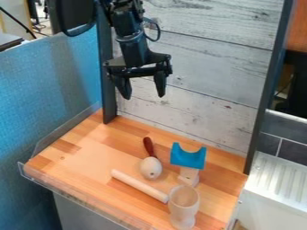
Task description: Balance the cylindrical piece on top of the blue arch and cup.
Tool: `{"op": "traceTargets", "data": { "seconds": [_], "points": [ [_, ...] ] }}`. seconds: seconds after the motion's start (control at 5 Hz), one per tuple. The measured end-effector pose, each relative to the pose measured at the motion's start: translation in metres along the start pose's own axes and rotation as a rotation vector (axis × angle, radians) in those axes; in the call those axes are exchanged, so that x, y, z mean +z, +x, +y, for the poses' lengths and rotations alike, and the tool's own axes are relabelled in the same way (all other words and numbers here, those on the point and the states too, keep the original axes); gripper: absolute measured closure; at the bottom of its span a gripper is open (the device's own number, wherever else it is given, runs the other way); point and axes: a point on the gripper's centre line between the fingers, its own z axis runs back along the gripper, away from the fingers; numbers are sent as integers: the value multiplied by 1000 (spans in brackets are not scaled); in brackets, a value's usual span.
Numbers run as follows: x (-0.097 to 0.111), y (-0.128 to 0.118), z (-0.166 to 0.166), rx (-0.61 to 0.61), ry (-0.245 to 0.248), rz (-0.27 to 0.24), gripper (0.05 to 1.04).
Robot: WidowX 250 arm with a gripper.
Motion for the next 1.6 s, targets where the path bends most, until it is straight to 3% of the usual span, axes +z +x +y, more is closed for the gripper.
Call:
{"op": "traceTargets", "data": {
  "seconds": [0.2, 0.4, 0.6, 0.8, 1.2, 1.4, 1.6],
  "points": [
    [-13, -6, 2, -2, 1, 39, 83],
    [-22, -10, 5, -130, -10, 23, 83],
    [-25, -9, 17, -160, -44, 1, 83],
    [-35, -26, 33, -32, 37, -42, 83],
    [-45, -57, 47, 286, 228, -31, 83],
    [-47, -67, 46, 496, 278, -2, 83],
    [-58, -71, 43, 594, 300, 16, 83]
  ]
}}
